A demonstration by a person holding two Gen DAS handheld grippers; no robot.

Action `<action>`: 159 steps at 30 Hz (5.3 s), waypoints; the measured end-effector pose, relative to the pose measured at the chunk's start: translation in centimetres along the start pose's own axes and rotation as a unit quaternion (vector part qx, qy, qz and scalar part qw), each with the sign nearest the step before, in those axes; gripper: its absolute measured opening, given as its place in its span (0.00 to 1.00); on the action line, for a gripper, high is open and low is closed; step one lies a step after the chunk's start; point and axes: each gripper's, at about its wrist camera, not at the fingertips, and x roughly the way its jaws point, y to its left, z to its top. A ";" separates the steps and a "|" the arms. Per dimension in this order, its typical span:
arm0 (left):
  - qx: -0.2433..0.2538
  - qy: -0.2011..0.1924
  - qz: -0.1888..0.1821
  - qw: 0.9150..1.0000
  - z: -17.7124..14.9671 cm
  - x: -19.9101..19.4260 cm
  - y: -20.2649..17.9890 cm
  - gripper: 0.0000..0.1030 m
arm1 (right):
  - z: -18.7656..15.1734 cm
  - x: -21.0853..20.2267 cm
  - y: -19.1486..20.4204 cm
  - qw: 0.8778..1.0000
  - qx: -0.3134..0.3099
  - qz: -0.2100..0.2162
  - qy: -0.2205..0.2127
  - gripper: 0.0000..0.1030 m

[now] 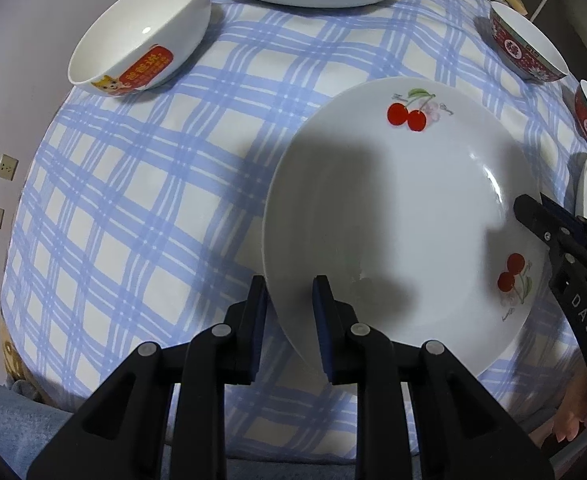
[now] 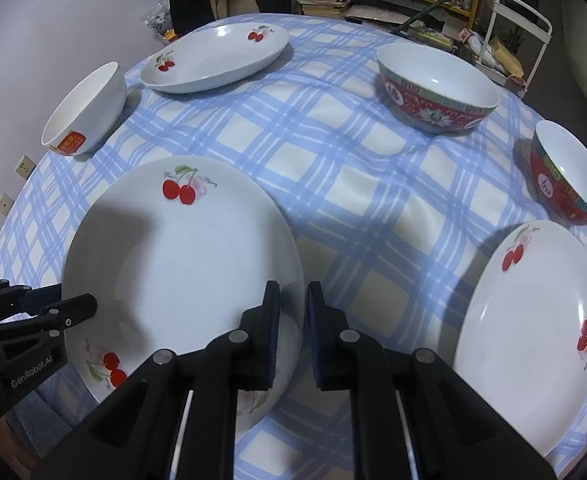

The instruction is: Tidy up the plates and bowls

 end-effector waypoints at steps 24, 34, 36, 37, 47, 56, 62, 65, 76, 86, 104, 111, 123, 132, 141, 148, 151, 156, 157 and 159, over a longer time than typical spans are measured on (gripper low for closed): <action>-0.009 -0.098 0.015 0.995 2.6 -8.6 -5.5 0.31 | 3.0 -6.7 -8.1 1.000 0.008 0.008 -0.021 0.28; 0.031 -0.119 0.020 0.992 3.3 -10.6 -11.2 0.73 | 3.3 -10.2 -14.7 0.998 -0.008 -0.050 -0.030 0.93; 0.036 -0.123 0.010 0.992 3.4 -10.7 -12.2 0.78 | 3.0 -10.9 -16.1 0.998 -0.015 -0.052 -0.037 0.99; 0.036 -0.124 0.000 0.992 3.5 -10.8 -12.8 0.81 | 2.8 -11.1 -16.6 0.997 -0.016 -0.056 -0.041 0.99; 0.068 -0.103 -0.045 0.991 3.8 -9.3 -19.0 0.85 | -0.2 -9.7 -21.1 0.999 -0.020 -0.034 0.012 1.00; 0.103 -0.061 -0.075 0.990 2.8 -6.5 -22.6 0.85 | -2.4 -7.8 -26.2 0.997 0.054 0.009 0.056 0.88; 0.082 -0.034 -0.113 0.990 2.6 -4.4 -23.4 0.73 | -3.6 -6.3 -28.1 0.992 0.090 0.047 0.079 0.58; 0.081 -0.025 -0.128 0.988 2.5 -3.8 -23.5 0.57 | -4.1 -5.4 -28.5 0.988 0.109 0.068 0.089 0.37; 0.065 -0.025 -0.126 0.990 2.1 -2.2 -23.9 0.14 | -4.5 -4.7 -28.5 0.987 0.116 0.072 0.085 0.10; 0.062 -0.027 -0.122 0.990 2.4 -3.1 -23.3 0.13 | -3.9 -6.0 -27.4 0.990 0.107 0.057 0.073 0.10; 0.033 -0.072 -0.079 0.994 2.1 -8.9 -14.1 0.13 | 0.6 -8.2 -19.0 0.993 0.070 0.089 0.035 0.10; 0.006 -0.090 -0.057 0.994 1.7 -10.9 -8.8 0.13 | 2.4 -9.0 -14.0 0.993 0.045 0.109 0.015 0.10; -0.054 -0.115 -0.021 0.992 0.4 -10.7 -1.5 0.13 | 4.2 -7.4 -6.8 0.989 0.017 0.148 0.014 0.10; -0.097 -0.076 0.003 0.992 -0.8 -6.2 0.5 0.13 | 3.3 -3.6 -3.3 0.989 -0.013 0.145 0.028 0.11; -0.110 -0.031 0.022 0.993 -0.3 -1.7 0.8 0.08 | 3.0 -1.4 -2.1 0.991 -0.029 0.127 0.025 0.08; -0.094 -0.037 0.033 0.994 -0.4 -2.0 -0.1 0.09 | 2.5 -1.4 -2.5 0.993 -0.021 0.117 0.004 0.08; -0.100 -0.036 0.028 0.994 -0.3 -2.0 0.1 0.09 | 2.3 -1.5 -2.4 0.993 -0.021 0.118 -0.001 0.08; -0.105 -0.036 0.028 0.993 -0.3 -1.9 0.2 0.10 | 2.2 -1.5 -2.7 0.992 -0.009 0.123 -0.006 0.08; -0.104 -0.037 0.029 0.994 -0.3 -1.9 0.1 0.10 | 2.2 -1.5 -2.7 0.992 -0.010 0.122 -0.007 0.08; -0.102 -0.037 0.031 0.994 -0.4 -1.8 0.1 0.10 | 2.1 -1.5 -2.7 0.993 -0.010 0.121 -0.008 0.08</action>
